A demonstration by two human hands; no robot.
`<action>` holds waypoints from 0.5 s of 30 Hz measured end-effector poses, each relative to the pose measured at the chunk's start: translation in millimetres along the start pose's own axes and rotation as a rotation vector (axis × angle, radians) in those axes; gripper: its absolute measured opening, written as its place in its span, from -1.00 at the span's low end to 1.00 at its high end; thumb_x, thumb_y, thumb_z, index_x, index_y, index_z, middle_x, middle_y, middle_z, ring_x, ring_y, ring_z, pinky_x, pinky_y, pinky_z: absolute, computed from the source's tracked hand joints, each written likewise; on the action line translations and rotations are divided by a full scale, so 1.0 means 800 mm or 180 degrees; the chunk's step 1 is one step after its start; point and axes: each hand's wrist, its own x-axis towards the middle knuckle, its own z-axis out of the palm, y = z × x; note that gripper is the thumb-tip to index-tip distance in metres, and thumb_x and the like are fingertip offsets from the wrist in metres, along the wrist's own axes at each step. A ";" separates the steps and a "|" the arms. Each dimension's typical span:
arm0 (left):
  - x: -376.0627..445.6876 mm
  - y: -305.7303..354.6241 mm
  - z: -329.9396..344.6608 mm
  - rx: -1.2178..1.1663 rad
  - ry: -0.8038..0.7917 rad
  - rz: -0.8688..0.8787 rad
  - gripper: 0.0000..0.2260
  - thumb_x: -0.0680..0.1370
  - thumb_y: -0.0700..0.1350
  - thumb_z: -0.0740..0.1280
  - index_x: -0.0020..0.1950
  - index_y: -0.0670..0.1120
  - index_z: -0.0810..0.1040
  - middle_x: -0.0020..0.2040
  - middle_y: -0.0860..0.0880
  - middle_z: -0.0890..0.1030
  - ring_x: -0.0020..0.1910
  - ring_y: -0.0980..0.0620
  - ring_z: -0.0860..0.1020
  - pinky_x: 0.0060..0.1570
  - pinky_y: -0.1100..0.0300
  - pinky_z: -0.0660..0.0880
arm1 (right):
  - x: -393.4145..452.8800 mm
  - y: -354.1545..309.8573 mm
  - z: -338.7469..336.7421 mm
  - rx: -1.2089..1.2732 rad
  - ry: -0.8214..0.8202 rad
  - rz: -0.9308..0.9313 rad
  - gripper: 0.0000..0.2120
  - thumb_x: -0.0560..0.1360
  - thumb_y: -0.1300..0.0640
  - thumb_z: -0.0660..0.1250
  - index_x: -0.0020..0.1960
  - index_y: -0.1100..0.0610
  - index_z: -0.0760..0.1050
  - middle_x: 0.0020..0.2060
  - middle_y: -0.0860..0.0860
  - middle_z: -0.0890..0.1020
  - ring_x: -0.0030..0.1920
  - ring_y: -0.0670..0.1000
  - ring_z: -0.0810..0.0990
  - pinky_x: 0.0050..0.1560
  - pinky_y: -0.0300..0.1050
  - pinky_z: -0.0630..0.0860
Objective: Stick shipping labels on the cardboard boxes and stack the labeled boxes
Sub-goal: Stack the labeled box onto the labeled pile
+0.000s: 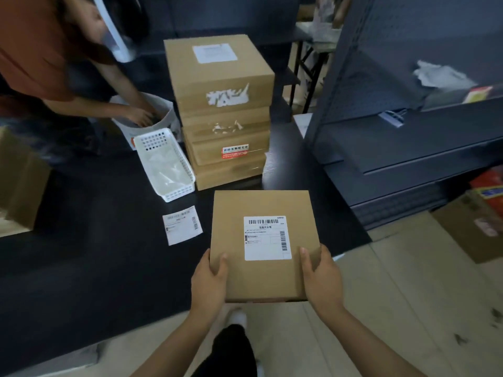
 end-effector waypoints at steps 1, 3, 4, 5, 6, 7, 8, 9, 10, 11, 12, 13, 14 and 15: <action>0.004 0.004 0.016 0.0036 -0.0034 -0.0005 -0.77 0.59 0.04 0.25 0.23 0.09 0.48 0.06 0.12 0.57 0.07 0.07 0.55 0.09 0.14 0.47 | 0.011 0.010 -0.008 -0.0017 0.0020 0.0041 -0.50 0.56 -0.22 0.13 0.33 0.10 0.37 0.12 0.04 0.60 0.08 0.10 0.57 -0.07 -0.09 0.43; 0.019 0.015 0.048 0.0060 -0.0104 -0.0034 -0.70 0.58 0.08 0.24 0.29 0.06 0.48 0.11 0.09 0.58 0.11 0.06 0.55 0.16 0.06 0.49 | 0.040 0.024 -0.022 -0.0008 0.0047 0.0060 -0.47 0.56 -0.22 0.13 0.36 0.12 0.35 0.15 0.05 0.59 0.11 0.10 0.57 -0.05 -0.09 0.44; 0.029 0.022 0.066 0.0068 -0.0131 -0.0059 -0.67 0.58 0.10 0.24 0.31 0.05 0.47 0.13 0.08 0.58 0.13 0.05 0.55 0.19 0.03 0.48 | 0.059 0.030 -0.029 -0.0009 0.0060 0.0045 -0.46 0.56 -0.23 0.12 0.37 0.13 0.35 0.15 0.06 0.59 0.11 0.09 0.57 -0.04 -0.10 0.45; 0.039 0.028 0.082 0.0064 -0.0156 -0.0075 -0.63 0.57 0.13 0.23 0.34 0.04 0.45 0.16 0.08 0.57 0.14 0.05 0.54 0.21 0.00 0.48 | 0.077 0.034 -0.036 -0.0015 0.0066 0.0032 -0.46 0.56 -0.23 0.12 0.36 0.13 0.36 0.15 0.06 0.59 0.10 0.08 0.57 -0.05 -0.11 0.45; 0.048 0.034 0.099 0.0047 -0.0190 -0.0087 -0.60 0.57 0.15 0.22 0.36 0.03 0.44 0.18 0.07 0.57 0.16 0.05 0.53 0.22 -0.02 0.47 | 0.097 0.037 -0.043 -0.0005 0.0059 0.0022 -0.47 0.56 -0.23 0.13 0.34 0.13 0.37 0.14 0.06 0.59 0.09 0.07 0.56 -0.07 -0.12 0.44; 0.059 0.040 0.115 0.0024 -0.0231 -0.0081 -0.58 0.56 0.17 0.22 0.38 0.03 0.43 0.19 0.07 0.56 0.17 0.06 0.52 0.22 -0.03 0.47 | 0.116 0.038 -0.050 0.0012 0.0047 0.0028 -0.49 0.56 -0.23 0.13 0.32 0.12 0.38 0.14 0.05 0.59 0.08 0.07 0.56 -0.08 -0.12 0.42; 0.069 0.048 0.131 0.0013 -0.0258 -0.0071 -0.58 0.57 0.17 0.21 0.37 0.03 0.43 0.19 0.08 0.56 0.17 0.06 0.52 0.22 -0.03 0.48 | 0.135 0.041 -0.057 0.0010 0.0043 0.0040 -0.51 0.56 -0.22 0.13 0.29 0.11 0.39 0.12 0.05 0.59 0.05 0.06 0.56 -0.10 -0.12 0.41; 0.078 0.056 0.146 0.0008 -0.0268 -0.0075 -0.60 0.57 0.16 0.21 0.35 0.04 0.44 0.18 0.08 0.56 0.16 0.07 0.53 0.21 -0.02 0.48 | 0.153 0.043 -0.064 -0.0019 0.0050 0.0049 -0.53 0.56 -0.22 0.13 0.27 0.10 0.41 0.11 0.04 0.60 0.02 0.06 0.56 -0.12 -0.12 0.41; 0.086 0.065 0.160 0.0002 -0.0261 -0.0083 -0.61 0.57 0.16 0.22 0.35 0.04 0.44 0.17 0.08 0.56 0.15 0.08 0.53 0.20 -0.02 0.49 | 0.171 0.045 -0.071 -0.0061 0.0066 0.0045 -0.53 0.55 -0.23 0.13 0.26 0.08 0.41 0.10 0.04 0.61 0.01 0.06 0.57 -0.13 -0.11 0.42; 0.093 0.073 0.173 0.0000 -0.0270 -0.0090 -0.61 0.57 0.16 0.22 0.35 0.04 0.43 0.17 0.09 0.56 0.14 0.09 0.53 0.20 -0.02 0.49 | 0.188 0.046 -0.079 -0.0097 0.0096 0.0033 -0.53 0.55 -0.23 0.13 0.28 0.08 0.41 0.10 0.05 0.62 0.02 0.08 0.58 -0.11 -0.10 0.45; 0.100 0.083 0.186 -0.0003 -0.0288 -0.0092 -0.61 0.57 0.16 0.22 0.35 0.04 0.42 0.17 0.09 0.55 0.14 0.10 0.52 0.20 -0.01 0.49 | 0.206 0.049 -0.085 -0.0131 0.0137 0.0027 -0.51 0.55 -0.24 0.13 0.28 0.08 0.42 0.09 0.06 0.62 0.03 0.09 0.58 -0.08 -0.08 0.47; 0.107 0.091 0.200 -0.0015 -0.0300 -0.0071 -0.63 0.58 0.14 0.22 0.34 0.04 0.43 0.17 0.09 0.56 0.13 0.11 0.52 0.19 0.01 0.49 | 0.223 0.054 -0.090 -0.0148 0.0153 0.0038 -0.50 0.54 -0.26 0.12 0.26 0.09 0.42 0.08 0.07 0.62 0.02 0.10 0.59 -0.07 -0.07 0.49; 0.114 0.098 0.212 -0.0033 -0.0314 -0.0055 -0.66 0.59 0.12 0.22 0.33 0.04 0.44 0.16 0.09 0.56 0.11 0.13 0.53 0.18 0.04 0.49 | 0.238 0.058 -0.094 -0.0159 0.0123 0.0058 -0.49 0.54 -0.27 0.11 0.24 0.10 0.43 0.06 0.07 0.63 0.00 0.09 0.59 -0.08 -0.06 0.50; 0.118 0.103 0.222 -0.0066 -0.0321 -0.0054 -0.68 0.59 0.09 0.23 0.31 0.04 0.45 0.14 0.10 0.57 0.10 0.15 0.53 0.15 0.07 0.49 | 0.251 0.063 -0.097 -0.0188 0.0073 0.0092 -0.48 0.53 -0.29 0.10 0.22 0.10 0.43 0.05 0.07 0.63 -0.02 0.08 0.59 -0.09 -0.05 0.51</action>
